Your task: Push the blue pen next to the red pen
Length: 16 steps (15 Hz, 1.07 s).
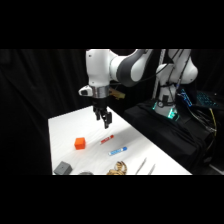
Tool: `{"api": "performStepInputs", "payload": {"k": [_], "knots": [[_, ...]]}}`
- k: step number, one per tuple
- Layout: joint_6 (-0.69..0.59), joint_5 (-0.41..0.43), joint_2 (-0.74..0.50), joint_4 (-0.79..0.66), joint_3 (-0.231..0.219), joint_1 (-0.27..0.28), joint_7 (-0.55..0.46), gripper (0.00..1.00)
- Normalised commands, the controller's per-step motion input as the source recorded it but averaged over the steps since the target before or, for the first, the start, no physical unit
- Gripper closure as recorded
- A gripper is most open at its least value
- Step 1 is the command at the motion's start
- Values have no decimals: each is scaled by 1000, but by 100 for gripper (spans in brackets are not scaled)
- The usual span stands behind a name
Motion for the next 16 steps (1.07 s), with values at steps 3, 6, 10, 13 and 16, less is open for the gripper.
{"api": "performStepInputs", "payload": {"k": [3, 6, 10, 13, 16], "knots": [[246, 137, 100, -58, 83, 80, 164, 0], [257, 141, 95, -62, 82, 93, 147, 0], [276, 100, 93, -69, 61, 93, 129, 0], [250, 111, 113, -35, 64, 72, 73, 0], [249, 171, 97, -39, 90, 39, 12, 0]]}}
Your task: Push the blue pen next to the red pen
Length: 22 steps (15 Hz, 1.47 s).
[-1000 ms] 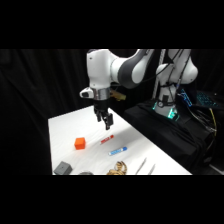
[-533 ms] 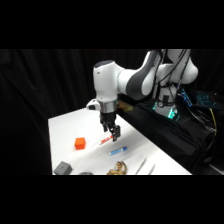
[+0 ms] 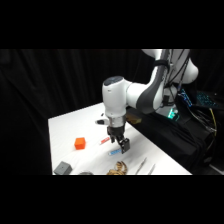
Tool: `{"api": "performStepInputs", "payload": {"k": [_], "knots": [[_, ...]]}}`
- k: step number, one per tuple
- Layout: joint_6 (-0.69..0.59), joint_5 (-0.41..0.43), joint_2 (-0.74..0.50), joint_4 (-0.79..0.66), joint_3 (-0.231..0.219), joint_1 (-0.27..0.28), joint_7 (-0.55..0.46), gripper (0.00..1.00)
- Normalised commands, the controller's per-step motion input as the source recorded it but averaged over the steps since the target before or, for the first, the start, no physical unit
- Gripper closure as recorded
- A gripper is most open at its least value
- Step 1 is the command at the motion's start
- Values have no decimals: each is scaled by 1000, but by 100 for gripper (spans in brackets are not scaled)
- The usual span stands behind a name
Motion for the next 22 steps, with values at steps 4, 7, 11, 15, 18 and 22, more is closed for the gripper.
{"api": "performStepInputs", "payload": {"k": [4, 7, 11, 15, 18, 22], "knots": [[304, 244, 96, -57, 115, -33, -97, 0], [325, 300, 95, -75, 170, -148, -236, 0], [306, 300, 90, -98, 231, -246, -331, 0], [243, 240, 91, -84, 251, -293, -367, 0], [200, 197, 66, -78, 243, -303, -367, 0], [197, 167, -1, -116, 203, -300, -344, 0]]}}
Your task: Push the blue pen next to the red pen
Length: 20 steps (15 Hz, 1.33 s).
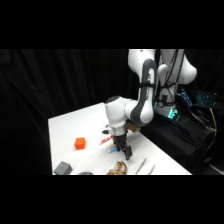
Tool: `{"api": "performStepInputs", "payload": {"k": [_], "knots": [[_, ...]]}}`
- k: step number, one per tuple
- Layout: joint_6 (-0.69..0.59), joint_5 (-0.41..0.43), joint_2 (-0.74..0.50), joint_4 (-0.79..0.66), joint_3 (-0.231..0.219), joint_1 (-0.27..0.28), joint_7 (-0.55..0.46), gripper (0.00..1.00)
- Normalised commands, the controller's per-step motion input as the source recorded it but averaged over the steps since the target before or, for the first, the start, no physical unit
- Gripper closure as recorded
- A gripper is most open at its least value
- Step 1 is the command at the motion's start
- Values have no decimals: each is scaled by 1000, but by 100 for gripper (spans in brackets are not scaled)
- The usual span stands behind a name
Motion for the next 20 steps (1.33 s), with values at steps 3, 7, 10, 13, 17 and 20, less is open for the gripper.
{"api": "performStepInputs", "payload": {"k": [3, 7, 10, 13, 17, 20], "knots": [[222, 139, -111, -208, 135, -289, -300, 0], [200, 139, -195, -265, 136, -280, -269, 0], [128, 126, -248, -244, 125, -228, -234, 0], [43, 107, -333, -220, 91, -144, -190, 0], [-283, -16, -506, -170, -62, 60, -78, 0], [-564, -74, -585, -52, -248, 242, -10, 0]]}}
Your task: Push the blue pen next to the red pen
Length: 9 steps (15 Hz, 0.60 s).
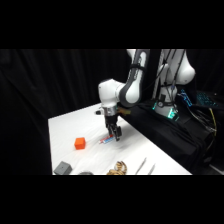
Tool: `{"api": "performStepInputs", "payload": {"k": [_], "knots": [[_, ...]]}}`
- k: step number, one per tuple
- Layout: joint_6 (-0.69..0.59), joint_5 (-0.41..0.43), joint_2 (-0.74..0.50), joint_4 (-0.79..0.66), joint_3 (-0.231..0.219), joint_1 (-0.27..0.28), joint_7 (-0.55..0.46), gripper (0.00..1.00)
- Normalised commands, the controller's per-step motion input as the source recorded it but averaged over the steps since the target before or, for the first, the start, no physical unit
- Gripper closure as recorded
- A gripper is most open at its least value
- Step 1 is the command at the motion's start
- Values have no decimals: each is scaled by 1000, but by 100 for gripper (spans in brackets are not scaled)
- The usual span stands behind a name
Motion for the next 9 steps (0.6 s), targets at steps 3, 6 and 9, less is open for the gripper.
{"api": "performStepInputs", "payload": {"k": [3, 6, 9], "knots": [[-579, -210, -464, 77, -384, 342, 99, 0], [-434, -287, -312, 147, -354, 310, 170, 0], [-298, -272, -197, 166, -265, 230, 158, 0]]}}
